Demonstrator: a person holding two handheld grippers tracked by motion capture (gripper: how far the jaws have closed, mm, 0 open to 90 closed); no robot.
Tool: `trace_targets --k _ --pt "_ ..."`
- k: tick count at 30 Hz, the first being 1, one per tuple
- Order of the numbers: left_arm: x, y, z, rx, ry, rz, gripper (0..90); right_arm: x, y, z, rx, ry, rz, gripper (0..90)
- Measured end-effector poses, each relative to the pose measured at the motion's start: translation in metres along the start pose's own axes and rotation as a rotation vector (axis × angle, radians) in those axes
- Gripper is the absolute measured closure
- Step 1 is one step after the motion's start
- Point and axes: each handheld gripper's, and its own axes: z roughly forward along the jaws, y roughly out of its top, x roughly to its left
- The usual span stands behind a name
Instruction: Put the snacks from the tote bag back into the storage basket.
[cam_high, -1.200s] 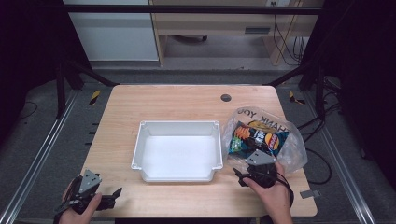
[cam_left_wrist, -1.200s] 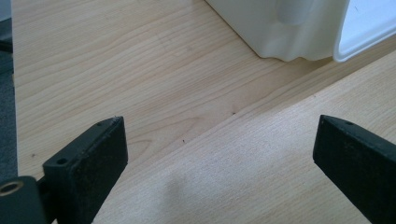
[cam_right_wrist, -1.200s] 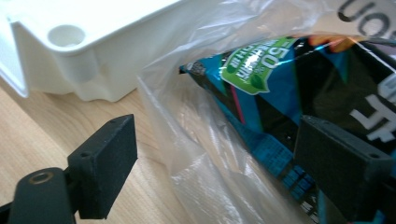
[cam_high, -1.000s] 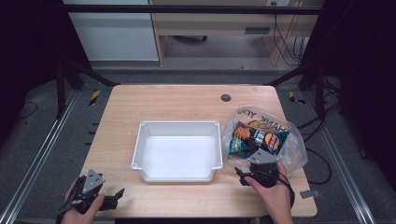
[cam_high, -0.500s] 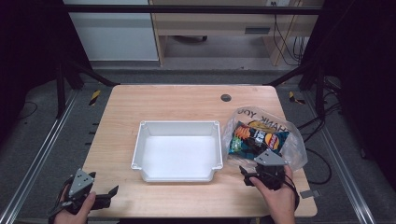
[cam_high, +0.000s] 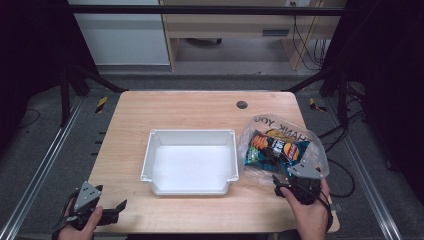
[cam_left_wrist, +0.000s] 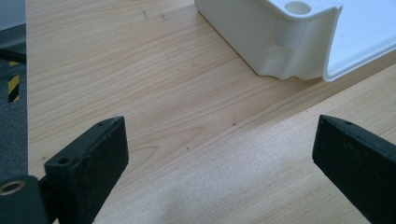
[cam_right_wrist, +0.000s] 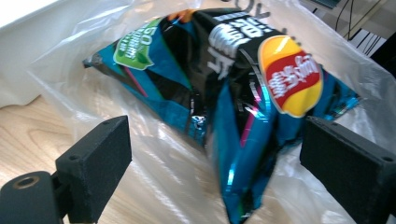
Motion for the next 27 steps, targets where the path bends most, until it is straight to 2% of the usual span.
trace_targets --k 4,7,8,9,11,13,16,18,21,22,23,25,26,27 --pt "0.000 -0.001 0.000 0.005 0.003 -0.005 3.1 -0.006 0.003 0.003 0.029 0.020 -0.006 8.6" --pt "-0.001 0.001 0.002 0.004 0.004 0.003 3.1 -0.010 0.010 0.005 0.049 0.031 -0.055 7.7" --pt "-0.002 0.002 0.002 0.006 0.003 0.006 3.1 -0.017 0.017 0.007 0.070 0.055 -0.081 7.9" --pt "-0.003 0.002 0.003 0.008 0.001 0.012 3.1 -0.017 0.017 0.007 0.070 0.055 -0.081 7.9" --pt "-0.006 0.002 0.004 0.011 -0.002 0.023 3.0 -0.029 0.029 0.009 0.077 0.086 -0.085 7.9" --pt "-0.007 0.002 0.004 0.012 -0.003 0.024 3.0 -0.032 0.033 0.010 0.084 0.100 -0.088 7.5" --pt "-0.006 0.001 0.004 0.011 -0.011 0.026 3.0 -0.040 0.045 0.015 0.126 0.121 -0.114 7.8" --pt "-0.007 0.003 0.003 -0.002 -0.009 0.021 2.9 -0.048 0.059 0.019 0.132 0.157 -0.113 8.8" --pt "-0.008 0.003 0.004 0.004 -0.006 0.025 2.9 -0.051 0.069 0.021 0.136 0.168 -0.129 9.7" --pt "-0.008 0.003 0.004 0.006 -0.005 0.024 2.9 -0.052 0.077 0.025 0.131 0.186 -0.141 16.5" --pt "-0.008 0.003 0.004 0.008 -0.007 0.027 2.9 -0.052 0.077 0.025 0.131 0.186 -0.141 16.5" --pt "-0.008 0.003 0.004 0.011 -0.008 0.027 2.9 -0.054 0.082 0.030 0.138 0.215 -0.156 15.5" --pt "-0.008 0.003 0.005 0.006 -0.007 0.022 2.9 -0.055 0.086 0.036 0.161 0.243 -0.177 15.2" --pt "-0.007 0.003 0.004 0.006 -0.008 0.022 2.9 -0.055 0.086 0.036 0.161 0.243 -0.177 15.2"
